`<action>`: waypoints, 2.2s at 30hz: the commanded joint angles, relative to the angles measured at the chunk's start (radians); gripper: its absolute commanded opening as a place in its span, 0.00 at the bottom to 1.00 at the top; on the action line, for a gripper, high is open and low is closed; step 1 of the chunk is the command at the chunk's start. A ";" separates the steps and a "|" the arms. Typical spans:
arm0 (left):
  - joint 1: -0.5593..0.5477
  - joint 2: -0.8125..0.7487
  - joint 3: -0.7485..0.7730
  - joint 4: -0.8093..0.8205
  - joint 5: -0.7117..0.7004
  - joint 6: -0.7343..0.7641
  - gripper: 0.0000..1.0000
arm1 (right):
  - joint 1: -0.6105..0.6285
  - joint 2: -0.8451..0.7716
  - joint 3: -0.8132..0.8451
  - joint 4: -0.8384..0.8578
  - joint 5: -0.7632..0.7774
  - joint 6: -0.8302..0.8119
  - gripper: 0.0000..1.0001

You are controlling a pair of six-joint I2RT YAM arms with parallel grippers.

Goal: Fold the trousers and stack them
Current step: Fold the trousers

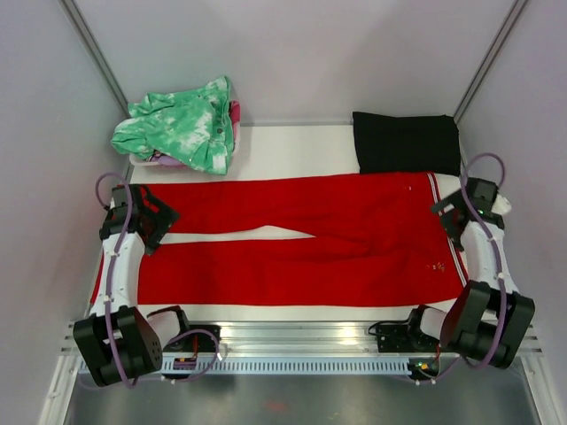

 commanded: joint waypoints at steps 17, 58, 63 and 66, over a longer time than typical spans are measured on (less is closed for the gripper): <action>-0.003 0.008 0.002 -0.052 0.166 0.107 0.96 | -0.317 -0.348 -0.342 -0.240 0.222 0.275 0.97; 0.713 -0.144 -0.280 0.037 -0.199 -0.280 0.88 | -0.319 0.086 -0.317 -0.054 0.073 0.151 0.00; 0.784 -0.062 -0.271 0.093 -0.191 -0.174 0.82 | -0.319 0.083 -0.304 -0.059 0.090 0.151 0.00; 0.799 -0.045 -0.313 0.144 -0.174 -0.150 0.82 | -0.319 0.072 -0.313 -0.051 0.085 0.161 0.00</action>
